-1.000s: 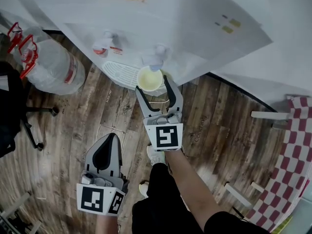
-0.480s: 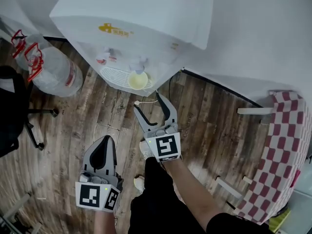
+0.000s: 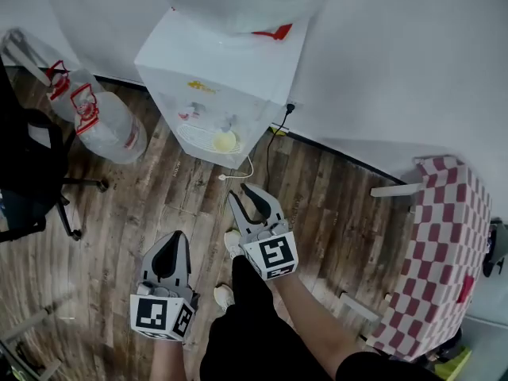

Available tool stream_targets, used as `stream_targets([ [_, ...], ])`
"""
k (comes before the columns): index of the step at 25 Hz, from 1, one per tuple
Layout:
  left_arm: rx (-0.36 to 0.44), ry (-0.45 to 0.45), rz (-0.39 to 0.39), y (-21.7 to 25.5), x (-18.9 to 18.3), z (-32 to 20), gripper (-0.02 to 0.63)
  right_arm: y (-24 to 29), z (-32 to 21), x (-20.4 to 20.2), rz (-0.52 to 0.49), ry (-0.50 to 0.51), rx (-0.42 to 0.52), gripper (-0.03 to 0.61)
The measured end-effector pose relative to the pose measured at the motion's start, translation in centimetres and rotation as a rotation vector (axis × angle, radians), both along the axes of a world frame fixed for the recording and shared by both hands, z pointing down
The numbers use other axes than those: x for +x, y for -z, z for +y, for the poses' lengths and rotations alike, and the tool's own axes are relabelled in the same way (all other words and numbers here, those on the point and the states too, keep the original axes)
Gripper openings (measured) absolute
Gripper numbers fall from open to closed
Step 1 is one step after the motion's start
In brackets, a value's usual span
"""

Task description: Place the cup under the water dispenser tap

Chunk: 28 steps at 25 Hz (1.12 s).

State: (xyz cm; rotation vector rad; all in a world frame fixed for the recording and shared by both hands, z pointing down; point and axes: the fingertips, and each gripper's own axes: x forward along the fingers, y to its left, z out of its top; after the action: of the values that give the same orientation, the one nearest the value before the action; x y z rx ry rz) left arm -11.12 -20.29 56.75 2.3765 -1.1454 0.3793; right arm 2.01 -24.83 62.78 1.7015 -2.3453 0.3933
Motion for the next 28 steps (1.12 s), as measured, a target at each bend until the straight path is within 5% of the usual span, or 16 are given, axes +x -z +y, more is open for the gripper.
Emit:
stream_targets([
  [4,0.017,0.001,0.009,4.8,-0.1,3.4,0.014,4.2,4.4,0.3,-0.068,0.035,-0.054,0.031],
  [10,0.053,0.017,0.029,12.2,-3.3,10.9,0.014,12.5,14.1,1.6,-0.215,-0.002,-0.111,0.021],
  [20,0.062,0.072,0.021,17.9,-8.6,22.7,0.014,24.8,25.7,-0.1,-0.237,0.054,-0.022,0.023],
  [28,0.1,0.085,0.022,19.4,-8.9,24.8,0.014,27.7,28.8,-0.4,-0.208,0.096,-0.009,0.023],
])
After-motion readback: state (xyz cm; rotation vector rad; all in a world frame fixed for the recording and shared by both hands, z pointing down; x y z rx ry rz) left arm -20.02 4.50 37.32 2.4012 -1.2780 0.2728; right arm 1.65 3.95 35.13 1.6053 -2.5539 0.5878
